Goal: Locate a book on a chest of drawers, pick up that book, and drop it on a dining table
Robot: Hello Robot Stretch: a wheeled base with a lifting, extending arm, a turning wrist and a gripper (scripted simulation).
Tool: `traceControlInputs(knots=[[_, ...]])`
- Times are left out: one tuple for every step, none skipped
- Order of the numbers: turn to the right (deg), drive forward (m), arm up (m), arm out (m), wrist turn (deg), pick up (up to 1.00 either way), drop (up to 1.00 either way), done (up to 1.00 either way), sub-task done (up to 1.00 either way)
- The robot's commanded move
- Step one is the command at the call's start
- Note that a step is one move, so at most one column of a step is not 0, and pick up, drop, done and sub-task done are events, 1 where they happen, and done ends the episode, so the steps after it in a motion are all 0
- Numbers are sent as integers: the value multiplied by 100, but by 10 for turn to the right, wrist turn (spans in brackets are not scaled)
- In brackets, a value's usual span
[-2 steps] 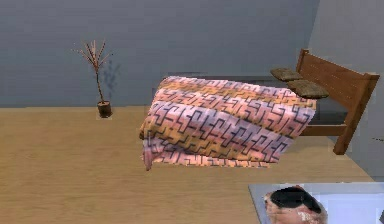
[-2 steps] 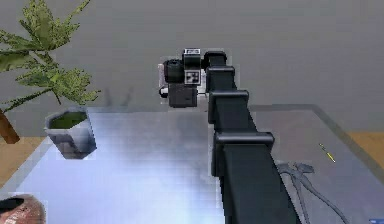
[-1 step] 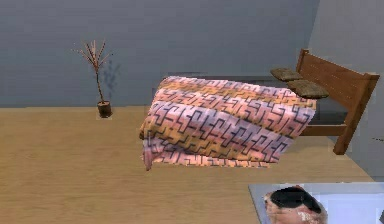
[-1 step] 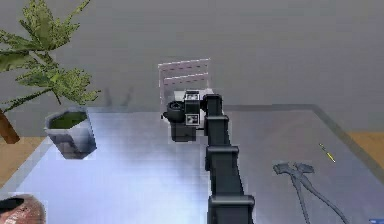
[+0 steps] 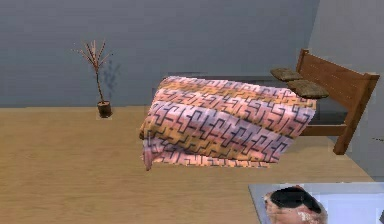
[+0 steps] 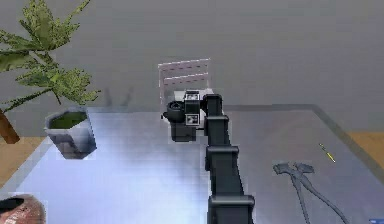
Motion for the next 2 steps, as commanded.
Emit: traceControlInputs(knots=[[0,0,0,0,0,0,100,0,0],[0,0,10,0,0,0,0,0,0]])
